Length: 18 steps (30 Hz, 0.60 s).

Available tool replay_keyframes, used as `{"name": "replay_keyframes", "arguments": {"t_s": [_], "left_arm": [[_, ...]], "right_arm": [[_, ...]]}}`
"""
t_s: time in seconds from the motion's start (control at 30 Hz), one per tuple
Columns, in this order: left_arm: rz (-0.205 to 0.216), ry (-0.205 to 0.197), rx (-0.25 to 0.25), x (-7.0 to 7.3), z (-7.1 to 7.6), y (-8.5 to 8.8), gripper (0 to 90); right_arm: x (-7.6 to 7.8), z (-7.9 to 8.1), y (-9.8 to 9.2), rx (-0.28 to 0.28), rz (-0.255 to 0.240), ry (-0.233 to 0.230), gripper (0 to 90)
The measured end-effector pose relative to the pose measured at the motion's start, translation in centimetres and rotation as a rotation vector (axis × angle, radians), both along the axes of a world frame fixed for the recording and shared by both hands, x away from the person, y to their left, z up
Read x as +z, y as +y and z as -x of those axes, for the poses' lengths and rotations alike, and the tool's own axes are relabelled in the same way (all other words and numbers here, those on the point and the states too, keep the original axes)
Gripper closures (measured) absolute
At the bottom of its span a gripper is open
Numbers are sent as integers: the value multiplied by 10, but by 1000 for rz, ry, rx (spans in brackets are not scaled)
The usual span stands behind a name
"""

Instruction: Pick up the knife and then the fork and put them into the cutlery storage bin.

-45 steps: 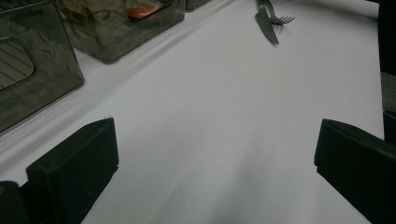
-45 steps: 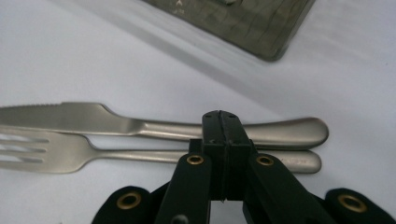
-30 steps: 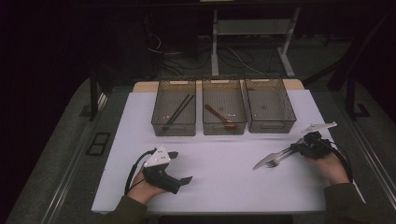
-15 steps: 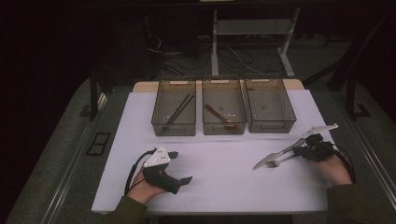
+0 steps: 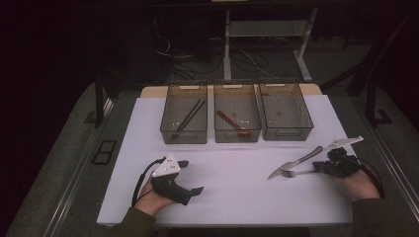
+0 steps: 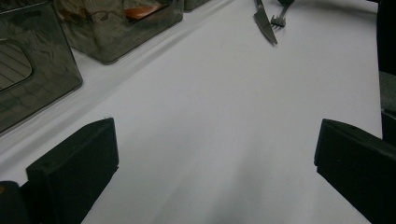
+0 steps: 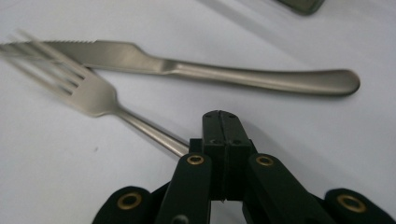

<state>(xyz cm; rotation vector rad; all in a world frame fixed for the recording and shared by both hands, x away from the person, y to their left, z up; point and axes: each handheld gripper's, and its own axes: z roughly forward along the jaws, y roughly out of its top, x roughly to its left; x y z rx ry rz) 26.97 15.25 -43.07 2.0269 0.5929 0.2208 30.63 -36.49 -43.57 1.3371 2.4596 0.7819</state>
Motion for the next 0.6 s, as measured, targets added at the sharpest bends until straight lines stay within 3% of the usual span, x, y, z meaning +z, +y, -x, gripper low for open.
{"name": "replay_keyframes", "arguments": {"t_s": [0.4, 0.6], "left_arm": [[-7, 2, -3, 0, 0, -1, 0], [-4, 2, -2, -1, 0, -1, 0]], "right_arm": [[4, 23, -12, 14, -19, 1, 900], [2, 18, -12, 4, 1, -1, 900]]}}
